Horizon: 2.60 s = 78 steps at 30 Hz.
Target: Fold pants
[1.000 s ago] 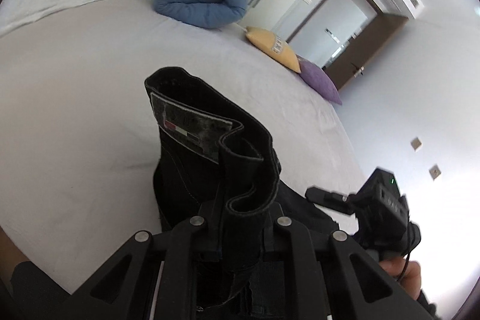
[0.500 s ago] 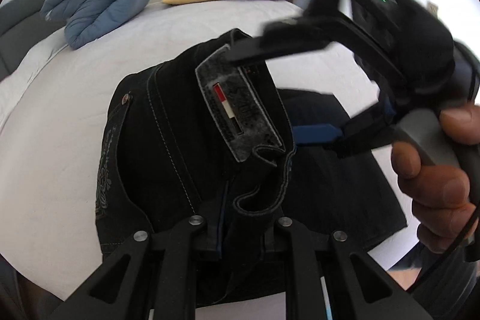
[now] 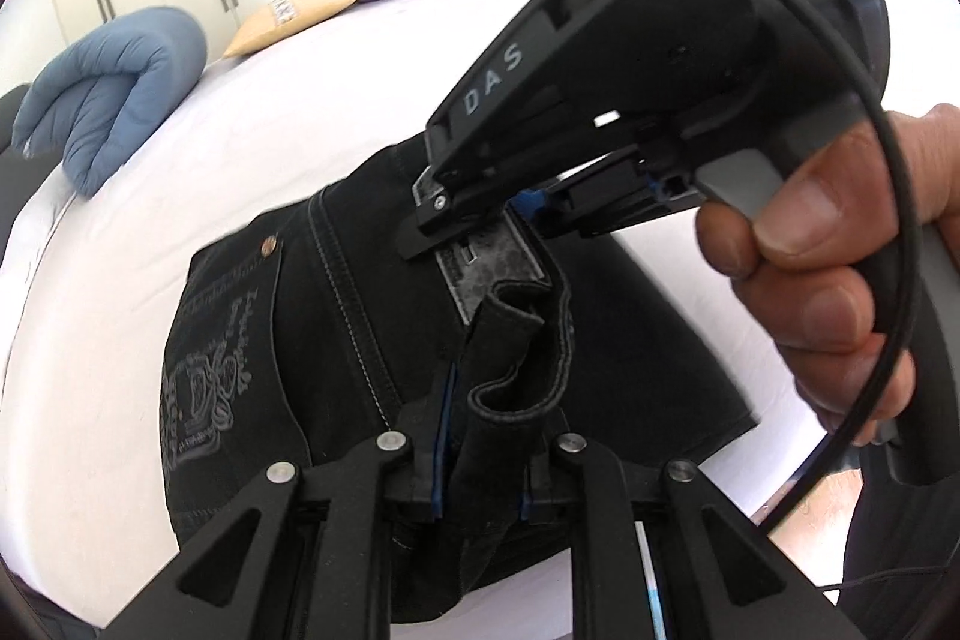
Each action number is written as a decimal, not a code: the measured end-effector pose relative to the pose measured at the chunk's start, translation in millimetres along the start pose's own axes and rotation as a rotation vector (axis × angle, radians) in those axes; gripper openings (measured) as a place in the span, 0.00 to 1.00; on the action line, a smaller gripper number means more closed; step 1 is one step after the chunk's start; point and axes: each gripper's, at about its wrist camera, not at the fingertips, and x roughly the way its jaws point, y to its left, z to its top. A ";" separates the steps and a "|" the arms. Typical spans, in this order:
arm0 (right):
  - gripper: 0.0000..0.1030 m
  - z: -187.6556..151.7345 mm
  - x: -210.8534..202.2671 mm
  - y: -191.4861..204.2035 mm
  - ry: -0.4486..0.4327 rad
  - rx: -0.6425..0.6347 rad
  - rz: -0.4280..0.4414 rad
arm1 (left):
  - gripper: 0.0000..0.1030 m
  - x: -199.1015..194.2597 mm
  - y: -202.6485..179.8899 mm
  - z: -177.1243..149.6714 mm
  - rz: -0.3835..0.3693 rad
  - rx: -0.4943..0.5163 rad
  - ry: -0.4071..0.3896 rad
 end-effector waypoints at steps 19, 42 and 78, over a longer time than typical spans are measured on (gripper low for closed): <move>0.13 -4.1 -25.7 -39.0 -0.038 0.027 -0.033 | 0.20 31.2 -45.2 15.5 -0.027 0.040 0.035; 0.25 -35.7 -77.8 5.0 -0.128 0.011 0.101 | 0.73 -27.1 104.1 -13.1 -0.129 -0.329 -0.069; 0.04 -91.4 -37.9 -0.3 -0.118 0.015 -0.056 | 0.03 42.4 132.3 -46.0 -0.037 -0.289 0.054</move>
